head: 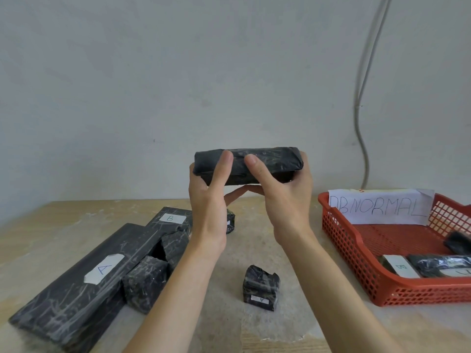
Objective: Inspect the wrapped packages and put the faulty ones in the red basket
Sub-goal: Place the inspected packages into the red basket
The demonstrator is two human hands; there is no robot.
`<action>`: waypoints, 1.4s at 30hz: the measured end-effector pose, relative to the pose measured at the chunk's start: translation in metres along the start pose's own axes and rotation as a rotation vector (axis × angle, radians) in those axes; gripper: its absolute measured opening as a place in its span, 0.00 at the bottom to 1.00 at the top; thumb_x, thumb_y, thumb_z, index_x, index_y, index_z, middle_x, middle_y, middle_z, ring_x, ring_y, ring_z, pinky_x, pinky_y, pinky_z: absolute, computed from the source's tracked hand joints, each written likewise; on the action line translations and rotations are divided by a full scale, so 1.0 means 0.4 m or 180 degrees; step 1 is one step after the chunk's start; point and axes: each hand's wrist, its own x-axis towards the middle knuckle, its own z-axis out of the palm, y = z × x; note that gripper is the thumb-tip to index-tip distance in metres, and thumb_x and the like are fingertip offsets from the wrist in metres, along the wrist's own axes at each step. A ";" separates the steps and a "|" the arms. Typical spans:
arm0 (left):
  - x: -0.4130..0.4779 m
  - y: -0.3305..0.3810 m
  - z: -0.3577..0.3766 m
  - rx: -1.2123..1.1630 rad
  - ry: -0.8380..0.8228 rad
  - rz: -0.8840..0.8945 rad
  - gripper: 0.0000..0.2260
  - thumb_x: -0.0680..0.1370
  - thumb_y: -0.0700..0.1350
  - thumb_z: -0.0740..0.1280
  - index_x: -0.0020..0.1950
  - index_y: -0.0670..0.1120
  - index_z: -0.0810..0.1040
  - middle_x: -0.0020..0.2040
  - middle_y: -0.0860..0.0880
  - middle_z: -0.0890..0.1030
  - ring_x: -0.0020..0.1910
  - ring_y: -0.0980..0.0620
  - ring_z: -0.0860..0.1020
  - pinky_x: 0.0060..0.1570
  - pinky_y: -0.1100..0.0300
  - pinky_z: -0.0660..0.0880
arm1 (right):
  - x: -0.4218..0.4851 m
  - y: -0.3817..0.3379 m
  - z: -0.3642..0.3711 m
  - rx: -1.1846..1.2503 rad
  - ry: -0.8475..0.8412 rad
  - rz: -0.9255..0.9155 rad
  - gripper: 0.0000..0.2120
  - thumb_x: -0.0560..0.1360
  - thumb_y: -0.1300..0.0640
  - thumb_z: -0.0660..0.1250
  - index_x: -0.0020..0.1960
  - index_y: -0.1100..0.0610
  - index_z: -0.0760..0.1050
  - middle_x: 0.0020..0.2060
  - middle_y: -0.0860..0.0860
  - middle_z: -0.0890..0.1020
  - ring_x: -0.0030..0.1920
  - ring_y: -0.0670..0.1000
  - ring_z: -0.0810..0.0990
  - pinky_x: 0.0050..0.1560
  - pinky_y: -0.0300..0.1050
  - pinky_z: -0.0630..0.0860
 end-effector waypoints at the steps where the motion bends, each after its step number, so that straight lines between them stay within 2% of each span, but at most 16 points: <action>1: 0.001 -0.001 0.001 0.0009 0.0046 -0.0015 0.29 0.76 0.55 0.77 0.69 0.38 0.76 0.62 0.40 0.85 0.61 0.44 0.85 0.52 0.47 0.86 | 0.000 0.003 -0.001 -0.0084 -0.0022 -0.0042 0.23 0.70 0.50 0.84 0.58 0.52 0.77 0.48 0.48 0.87 0.51 0.48 0.88 0.52 0.53 0.86; 4: 0.005 -0.005 0.002 0.0118 0.0108 0.0013 0.21 0.80 0.48 0.75 0.67 0.38 0.76 0.60 0.41 0.85 0.60 0.44 0.85 0.51 0.49 0.86 | 0.000 0.005 -0.002 -0.0081 -0.0172 0.0089 0.30 0.66 0.43 0.83 0.61 0.52 0.75 0.52 0.48 0.87 0.51 0.48 0.88 0.48 0.52 0.87; 6: 0.000 -0.005 0.006 0.0135 0.0042 0.0027 0.23 0.80 0.53 0.74 0.68 0.41 0.76 0.61 0.43 0.85 0.60 0.46 0.85 0.53 0.48 0.86 | 0.005 0.004 -0.006 -0.0051 -0.0166 0.0122 0.31 0.68 0.44 0.82 0.64 0.55 0.76 0.53 0.51 0.87 0.52 0.47 0.88 0.46 0.48 0.86; 8: -0.007 -0.005 0.008 0.0008 -0.0023 -0.0056 0.24 0.82 0.61 0.68 0.69 0.45 0.77 0.62 0.45 0.85 0.61 0.47 0.85 0.53 0.46 0.86 | 0.011 0.001 -0.012 -0.0046 -0.0094 0.0080 0.25 0.72 0.47 0.81 0.62 0.55 0.76 0.53 0.51 0.86 0.51 0.46 0.87 0.44 0.45 0.85; 10: -0.007 -0.004 0.008 -0.0107 0.0052 -0.0165 0.22 0.85 0.62 0.61 0.69 0.48 0.78 0.63 0.45 0.85 0.63 0.46 0.84 0.52 0.46 0.85 | 0.016 0.002 -0.015 -0.0052 -0.0048 0.0096 0.20 0.75 0.47 0.79 0.61 0.54 0.77 0.52 0.49 0.86 0.50 0.44 0.87 0.43 0.45 0.85; 13: 0.002 -0.007 0.006 -0.0157 0.0251 -0.0163 0.20 0.87 0.58 0.61 0.72 0.47 0.77 0.66 0.44 0.83 0.65 0.43 0.83 0.51 0.47 0.85 | 0.020 0.001 -0.016 0.0083 -0.0003 0.0182 0.11 0.83 0.44 0.68 0.57 0.51 0.78 0.50 0.47 0.84 0.49 0.42 0.85 0.42 0.47 0.85; 16: 0.003 -0.007 0.002 -0.0208 0.0215 -0.0157 0.21 0.85 0.61 0.63 0.72 0.49 0.77 0.67 0.45 0.83 0.66 0.45 0.82 0.51 0.48 0.85 | 0.026 -0.002 -0.016 0.0166 0.0048 0.0155 0.09 0.86 0.46 0.64 0.54 0.49 0.80 0.45 0.45 0.84 0.46 0.42 0.86 0.40 0.47 0.85; 18: 0.001 -0.005 0.000 -0.0199 0.0125 -0.0103 0.27 0.80 0.65 0.68 0.72 0.50 0.77 0.70 0.46 0.81 0.69 0.46 0.80 0.51 0.47 0.85 | 0.026 -0.005 -0.016 0.0228 0.0085 0.0165 0.10 0.85 0.45 0.65 0.53 0.50 0.80 0.44 0.44 0.85 0.46 0.43 0.87 0.39 0.47 0.85; 20: 0.001 -0.005 0.003 -0.0170 0.0083 -0.0077 0.38 0.73 0.67 0.72 0.77 0.47 0.72 0.74 0.45 0.77 0.73 0.46 0.77 0.52 0.47 0.86 | 0.023 -0.006 -0.017 0.0268 0.0048 0.0225 0.11 0.82 0.42 0.69 0.54 0.49 0.80 0.46 0.45 0.86 0.48 0.43 0.87 0.40 0.47 0.85; 22: -0.001 -0.004 0.009 -0.0082 0.0072 -0.0046 0.40 0.72 0.66 0.72 0.79 0.46 0.70 0.75 0.44 0.76 0.73 0.46 0.77 0.51 0.49 0.86 | 0.017 -0.004 -0.018 0.0069 -0.0061 0.0198 0.17 0.76 0.42 0.77 0.58 0.50 0.78 0.50 0.45 0.86 0.50 0.43 0.87 0.42 0.45 0.85; 25: -0.001 -0.009 0.008 0.0091 -0.0042 -0.0031 0.30 0.77 0.61 0.70 0.74 0.48 0.74 0.73 0.47 0.78 0.70 0.49 0.80 0.51 0.49 0.86 | 0.015 -0.003 -0.021 -0.0111 -0.0034 0.0162 0.26 0.69 0.45 0.84 0.61 0.51 0.77 0.52 0.46 0.87 0.50 0.45 0.88 0.41 0.41 0.83; 29: 0.001 -0.005 -0.004 0.0191 -0.0145 -0.0011 0.24 0.76 0.56 0.75 0.70 0.50 0.77 0.66 0.52 0.83 0.65 0.55 0.82 0.52 0.48 0.86 | 0.019 -0.008 -0.024 -0.0285 -0.0084 0.0091 0.24 0.68 0.43 0.83 0.59 0.50 0.78 0.49 0.45 0.87 0.49 0.45 0.88 0.40 0.42 0.84; 33: 0.015 0.015 -0.018 0.0593 -0.0179 0.0078 0.18 0.76 0.49 0.77 0.63 0.49 0.79 0.54 0.56 0.87 0.56 0.57 0.86 0.51 0.51 0.86 | 0.036 -0.025 -0.040 -0.0314 -0.0327 0.0402 0.18 0.77 0.37 0.73 0.58 0.49 0.81 0.50 0.45 0.89 0.51 0.45 0.88 0.47 0.50 0.87; 36: 0.025 0.022 -0.025 0.0882 -0.0234 0.0009 0.14 0.79 0.39 0.75 0.63 0.47 0.78 0.54 0.52 0.87 0.53 0.55 0.86 0.47 0.55 0.85 | 0.053 -0.054 -0.067 -0.0467 -0.0516 0.0566 0.19 0.81 0.34 0.65 0.57 0.47 0.82 0.47 0.38 0.89 0.49 0.38 0.87 0.52 0.52 0.87; 39: 0.024 0.026 -0.019 0.0821 -0.0246 -0.0187 0.13 0.80 0.38 0.73 0.64 0.45 0.79 0.56 0.48 0.87 0.52 0.53 0.86 0.43 0.57 0.84 | 0.062 -0.098 -0.101 -0.0606 -0.0630 0.0516 0.16 0.83 0.39 0.66 0.56 0.49 0.84 0.47 0.44 0.90 0.52 0.46 0.88 0.54 0.50 0.85; 42: 0.005 0.021 0.006 0.0707 -0.0441 -0.0374 0.14 0.80 0.38 0.73 0.66 0.44 0.79 0.57 0.47 0.87 0.54 0.49 0.86 0.41 0.56 0.83 | 0.063 -0.149 -0.165 -0.0655 -0.0654 0.0351 0.08 0.81 0.55 0.73 0.60 0.53 0.83 0.49 0.50 0.90 0.52 0.53 0.89 0.54 0.49 0.85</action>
